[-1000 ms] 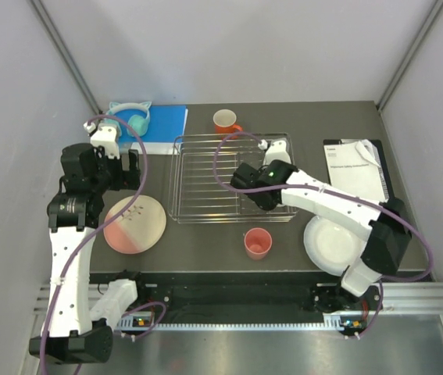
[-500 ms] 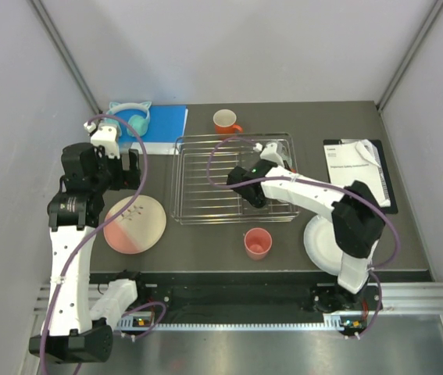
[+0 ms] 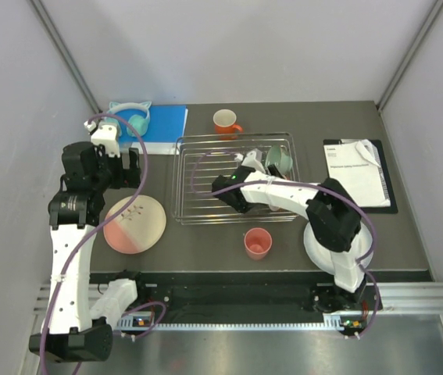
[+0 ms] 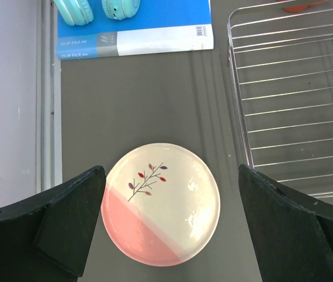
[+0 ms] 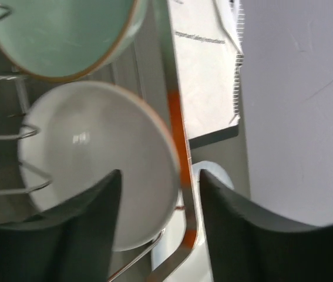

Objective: Load the mixed dishes into the dish rack

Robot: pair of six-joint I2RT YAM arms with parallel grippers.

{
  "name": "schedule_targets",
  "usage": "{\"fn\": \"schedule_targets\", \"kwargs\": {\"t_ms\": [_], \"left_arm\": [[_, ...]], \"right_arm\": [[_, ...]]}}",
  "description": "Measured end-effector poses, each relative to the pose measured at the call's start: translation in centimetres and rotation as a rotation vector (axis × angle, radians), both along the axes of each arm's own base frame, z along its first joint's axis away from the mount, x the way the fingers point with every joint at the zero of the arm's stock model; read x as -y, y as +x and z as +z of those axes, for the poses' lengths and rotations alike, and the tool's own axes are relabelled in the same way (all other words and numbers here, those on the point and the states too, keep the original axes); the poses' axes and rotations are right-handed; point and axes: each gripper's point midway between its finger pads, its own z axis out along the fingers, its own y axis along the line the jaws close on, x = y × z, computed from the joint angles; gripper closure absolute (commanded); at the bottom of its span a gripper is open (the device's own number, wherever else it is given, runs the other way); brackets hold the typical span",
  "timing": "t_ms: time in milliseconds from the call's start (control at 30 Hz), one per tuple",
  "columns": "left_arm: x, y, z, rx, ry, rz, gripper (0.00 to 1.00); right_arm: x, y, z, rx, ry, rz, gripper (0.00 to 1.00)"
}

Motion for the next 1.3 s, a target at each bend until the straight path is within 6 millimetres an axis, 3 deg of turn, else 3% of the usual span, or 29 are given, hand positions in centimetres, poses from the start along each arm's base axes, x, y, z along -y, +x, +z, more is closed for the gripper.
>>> {"fn": "schedule_targets", "kwargs": {"t_ms": [67,100,167,367,500,600,633,700,800,900,1000,1067,1300], "left_arm": [[0.0,0.0,0.0,0.001,0.0,0.0,0.01],[0.0,0.1,0.0,0.002,0.0,0.0,0.01],[0.0,0.1,0.0,0.002,0.0,0.0,0.01],[0.0,0.2,-0.1,0.006,0.0,0.0,0.01],[0.0,0.2,-0.1,0.007,-0.001,-0.002,0.01],[0.2,0.3,-0.2,0.002,-0.006,-0.01,0.01],[0.3,0.4,-0.3,-0.002,-0.01,-0.013,0.01],[0.4,0.6,-0.5,-0.009,-0.017,-0.018,0.01],[0.5,0.7,-0.6,-0.016,-0.024,-0.019,0.01],[0.6,0.7,-0.4,-0.011,-0.027,-0.022,0.01],[0.7,1.0,0.1,-0.003,-0.029,-0.028,0.01],[0.7,1.2,0.5,0.0,-0.03,-0.031,0.01],[0.9,2.0,1.5,0.01,-0.025,-0.048,0.01]], "right_arm": [[-1.7,-0.4,-0.2,-0.018,0.015,0.037,0.19],[-2.5,-0.7,-0.2,-0.024,0.029,0.054,0.1],[-3.8,-1.1,0.0,-0.035,0.052,0.08,0.04],[-4.8,-1.8,1.2,-0.062,0.132,0.104,0.0],[-4.0,-2.8,5.3,-0.016,0.304,0.101,0.0],[-1.4,-4.0,10.5,0.117,0.551,0.061,0.0],[0.9,-4.7,12.4,0.183,0.671,0.015,0.0],[6.7,-5.6,13.7,0.311,0.81,-0.12,0.0],[14.4,-8.9,11.2,0.414,0.867,-0.348,0.0],[17.1,-11.7,5.9,0.349,0.861,-0.517,0.0],[18.3,-13.9,1.4,0.262,0.833,-0.657,0.0],[18.6,-14.9,-0.3,0.235,0.831,-0.709,0.0],[18.0,-16.0,-0.8,0.222,0.903,-0.744,0.0]]}}
